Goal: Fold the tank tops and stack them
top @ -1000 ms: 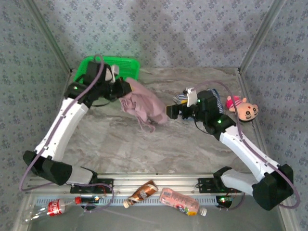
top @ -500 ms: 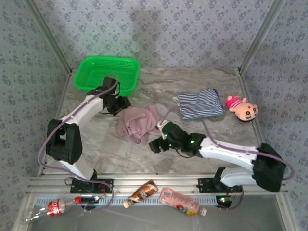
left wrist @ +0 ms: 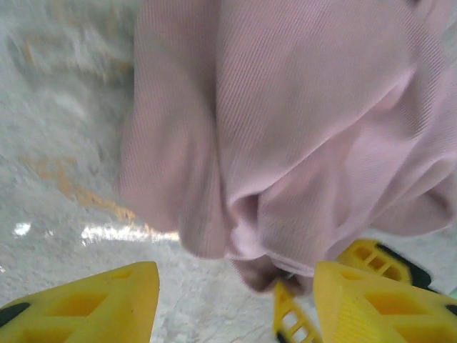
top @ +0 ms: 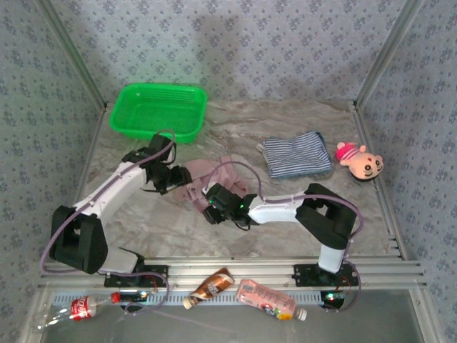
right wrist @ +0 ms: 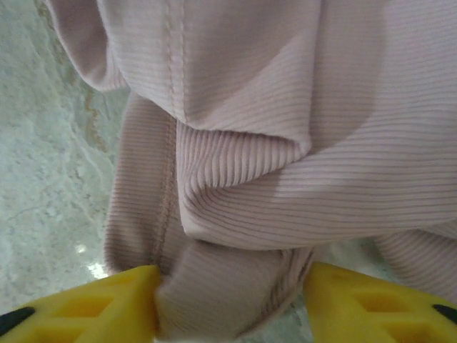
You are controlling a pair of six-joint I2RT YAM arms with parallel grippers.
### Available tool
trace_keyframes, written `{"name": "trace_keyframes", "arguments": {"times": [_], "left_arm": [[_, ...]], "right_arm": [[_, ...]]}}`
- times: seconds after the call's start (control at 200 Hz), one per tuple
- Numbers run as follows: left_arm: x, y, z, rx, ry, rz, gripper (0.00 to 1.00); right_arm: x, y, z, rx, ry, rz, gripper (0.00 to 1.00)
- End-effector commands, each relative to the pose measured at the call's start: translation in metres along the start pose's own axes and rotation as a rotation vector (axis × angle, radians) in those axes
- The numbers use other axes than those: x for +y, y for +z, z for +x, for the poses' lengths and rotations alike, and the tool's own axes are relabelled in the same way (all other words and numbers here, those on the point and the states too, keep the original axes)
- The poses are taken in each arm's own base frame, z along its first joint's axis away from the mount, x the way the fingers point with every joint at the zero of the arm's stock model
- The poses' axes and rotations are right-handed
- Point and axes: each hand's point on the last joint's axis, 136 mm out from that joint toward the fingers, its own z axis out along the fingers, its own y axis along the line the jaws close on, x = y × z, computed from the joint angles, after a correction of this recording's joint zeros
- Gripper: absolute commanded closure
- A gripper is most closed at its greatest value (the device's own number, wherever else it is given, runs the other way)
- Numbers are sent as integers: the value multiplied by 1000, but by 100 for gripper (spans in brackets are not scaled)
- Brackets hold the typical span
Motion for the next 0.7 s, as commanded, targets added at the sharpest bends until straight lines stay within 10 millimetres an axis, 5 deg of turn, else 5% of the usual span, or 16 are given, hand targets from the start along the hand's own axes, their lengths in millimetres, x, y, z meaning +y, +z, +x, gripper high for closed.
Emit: {"name": "trace_keyframes", "arguments": {"times": [0.0,0.205,0.33,0.57,0.695], "left_arm": [[-1,12,14,49,-14,17,42],[-30,31,10,52,63,69,43],[-36,46,4,64,96,47,48],[-39,55,-14,87,152,19,97],[-39,23,-27,62,143,26,100]], "right_arm": [[-1,4,-1,3,13,-4,62],[-6,-10,2,12,19,13,81],[-10,-22,-1,2,18,31,84],[-27,-62,-4,-45,56,93,93],[-41,-96,-12,-77,61,141,95]]}}
